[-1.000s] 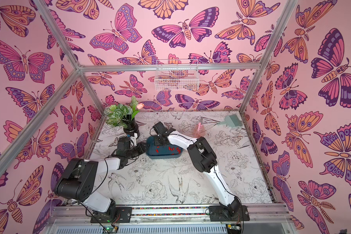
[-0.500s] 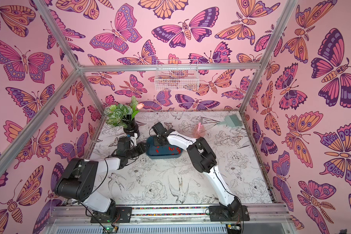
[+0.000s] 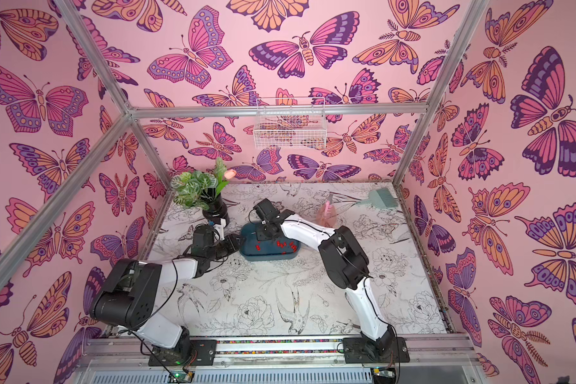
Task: Take the screw protection sleeves out of the storage box
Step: Pick up the screw protection sleeve from the storage box.
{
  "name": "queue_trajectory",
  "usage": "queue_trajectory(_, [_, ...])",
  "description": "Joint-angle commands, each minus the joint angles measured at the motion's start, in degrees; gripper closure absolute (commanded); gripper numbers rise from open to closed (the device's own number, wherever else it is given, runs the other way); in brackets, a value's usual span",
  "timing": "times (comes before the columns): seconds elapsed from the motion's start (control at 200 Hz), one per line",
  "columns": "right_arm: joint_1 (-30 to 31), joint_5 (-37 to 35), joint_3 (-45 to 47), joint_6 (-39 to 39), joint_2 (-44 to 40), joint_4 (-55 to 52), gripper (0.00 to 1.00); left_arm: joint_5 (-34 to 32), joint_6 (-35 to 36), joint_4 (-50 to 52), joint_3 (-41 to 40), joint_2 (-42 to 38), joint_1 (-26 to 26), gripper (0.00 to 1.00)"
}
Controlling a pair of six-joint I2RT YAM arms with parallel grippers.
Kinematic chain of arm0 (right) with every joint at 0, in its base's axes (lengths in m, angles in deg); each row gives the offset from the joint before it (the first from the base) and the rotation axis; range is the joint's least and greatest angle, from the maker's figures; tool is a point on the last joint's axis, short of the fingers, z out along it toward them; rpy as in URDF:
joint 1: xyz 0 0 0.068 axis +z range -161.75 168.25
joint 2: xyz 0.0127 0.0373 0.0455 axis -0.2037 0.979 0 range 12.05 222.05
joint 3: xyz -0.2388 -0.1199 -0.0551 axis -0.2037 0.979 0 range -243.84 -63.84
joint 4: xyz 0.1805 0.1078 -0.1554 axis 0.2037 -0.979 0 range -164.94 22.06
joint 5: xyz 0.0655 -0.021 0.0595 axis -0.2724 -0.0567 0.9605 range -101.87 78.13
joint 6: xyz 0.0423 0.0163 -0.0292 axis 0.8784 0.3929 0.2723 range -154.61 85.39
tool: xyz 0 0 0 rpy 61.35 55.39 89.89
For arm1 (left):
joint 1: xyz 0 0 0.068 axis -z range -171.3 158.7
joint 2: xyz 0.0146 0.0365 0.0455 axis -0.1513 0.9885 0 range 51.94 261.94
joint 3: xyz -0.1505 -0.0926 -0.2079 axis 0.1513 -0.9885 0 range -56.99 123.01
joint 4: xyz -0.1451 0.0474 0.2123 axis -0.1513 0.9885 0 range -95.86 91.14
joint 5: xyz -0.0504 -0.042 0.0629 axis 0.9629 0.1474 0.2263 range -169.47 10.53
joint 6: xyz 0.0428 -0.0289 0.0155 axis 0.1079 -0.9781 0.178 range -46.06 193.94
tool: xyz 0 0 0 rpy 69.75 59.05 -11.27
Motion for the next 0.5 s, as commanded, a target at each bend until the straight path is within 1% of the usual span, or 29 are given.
queue_trajectory(0.0, [0.2,-0.5,2.3,-0.8,-5.9,-0.6,0.9,0.9,0.9,-0.1,0.7,0.6,0.5,0.6])
queue_trajectory(0.225, [-1.0,-0.5,9.5,-1.0,-15.6,-0.7,0.9,1.0,0.9,-0.2,0.7,0.5,0.5,0.6])
queue_trajectory(0.491, [-7.1,-0.4,21.1,-0.8,-28.4,-0.6,0.9,1.0,0.9,-0.2,0.7,0.5,0.4,0.6])
